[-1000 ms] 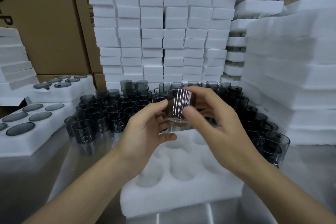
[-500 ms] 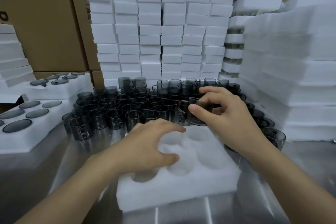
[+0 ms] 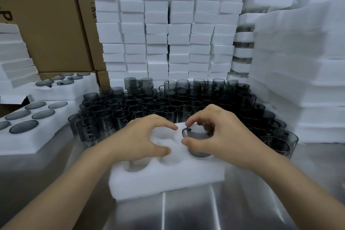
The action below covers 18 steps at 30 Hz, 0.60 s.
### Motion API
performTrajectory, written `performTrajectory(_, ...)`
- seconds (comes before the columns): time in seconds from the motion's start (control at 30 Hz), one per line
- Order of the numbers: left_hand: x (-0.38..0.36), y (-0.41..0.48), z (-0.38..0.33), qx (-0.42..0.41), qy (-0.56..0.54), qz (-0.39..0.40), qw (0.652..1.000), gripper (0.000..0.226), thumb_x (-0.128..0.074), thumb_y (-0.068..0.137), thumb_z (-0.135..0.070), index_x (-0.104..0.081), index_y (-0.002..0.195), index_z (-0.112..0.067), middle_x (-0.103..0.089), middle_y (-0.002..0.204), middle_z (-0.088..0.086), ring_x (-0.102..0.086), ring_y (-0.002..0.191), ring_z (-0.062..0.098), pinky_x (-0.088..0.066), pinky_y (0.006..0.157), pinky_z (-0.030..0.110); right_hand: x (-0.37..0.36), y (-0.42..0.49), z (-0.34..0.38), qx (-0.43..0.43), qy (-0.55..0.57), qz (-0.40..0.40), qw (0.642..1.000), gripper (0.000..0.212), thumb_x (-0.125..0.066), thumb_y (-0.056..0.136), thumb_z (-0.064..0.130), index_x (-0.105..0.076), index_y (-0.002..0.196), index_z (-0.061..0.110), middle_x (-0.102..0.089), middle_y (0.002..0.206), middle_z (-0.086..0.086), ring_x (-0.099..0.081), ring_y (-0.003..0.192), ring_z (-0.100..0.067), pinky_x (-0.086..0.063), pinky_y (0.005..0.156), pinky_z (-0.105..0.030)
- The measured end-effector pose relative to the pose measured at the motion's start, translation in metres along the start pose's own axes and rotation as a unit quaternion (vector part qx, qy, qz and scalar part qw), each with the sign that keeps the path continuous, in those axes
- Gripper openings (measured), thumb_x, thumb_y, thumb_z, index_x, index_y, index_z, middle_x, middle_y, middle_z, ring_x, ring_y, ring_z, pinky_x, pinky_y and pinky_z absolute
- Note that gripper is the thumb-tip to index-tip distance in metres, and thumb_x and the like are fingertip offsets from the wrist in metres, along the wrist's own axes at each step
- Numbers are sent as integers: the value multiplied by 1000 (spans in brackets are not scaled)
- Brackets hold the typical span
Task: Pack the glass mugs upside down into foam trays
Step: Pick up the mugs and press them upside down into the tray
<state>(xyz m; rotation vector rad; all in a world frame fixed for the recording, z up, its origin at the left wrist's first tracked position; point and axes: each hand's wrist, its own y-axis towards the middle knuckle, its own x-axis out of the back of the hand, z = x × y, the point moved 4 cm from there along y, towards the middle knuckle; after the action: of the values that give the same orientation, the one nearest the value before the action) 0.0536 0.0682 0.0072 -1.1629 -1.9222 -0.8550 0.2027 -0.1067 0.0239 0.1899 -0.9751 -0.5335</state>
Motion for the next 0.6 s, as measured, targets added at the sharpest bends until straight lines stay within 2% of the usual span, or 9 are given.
performTrajectory(0.17, -1, 0, 3, 3, -3, 7, 1000, 55, -88, 82, -43, -65, 129, -57, -51, 139, -37, -46, 139, -1, -36, 123, 42, -5, 0, -2, -13, -34, 31, 999, 39, -80, 73, 69, -74, 105, 48, -53, 105, 18, -55, 94, 2, -42, 76, -18)
performTrajectory(0.3, -1, 1, 3, -1, 2, 5, 1000, 54, -88, 83, -43, -65, 131, -56, -52, 141, -33, -46, 140, 1, -34, 124, 42, -11, -3, 1, 7, -54, 47, 997, 40, -79, 75, 69, -69, 107, 48, -48, 109, 19, -55, 101, 0, -51, 82, -23)
performTrajectory(0.5, -3, 1, 5, -5, 3, 10, 1000, 55, -83, 78, -52, -64, 130, -57, -50, 140, -34, -46, 139, 1, -32, 125, 45, 0, 0, 0, 10, -37, 61, 997, 34, -72, 77, 70, -71, 105, 51, -55, 103, 17, -59, 97, -1, -40, 78, -15)
performTrajectory(0.6, -3, 1, 5, -3, 6, 14, 1000, 56, -81, 77, -57, -62, 129, -60, -48, 140, -36, -45, 139, 0, -31, 125, 45, 3, 0, -1, 7, -32, 102, 994, 46, -69, 67, 78, -70, 108, 56, -54, 106, 24, -60, 96, -1, -45, 79, -16)
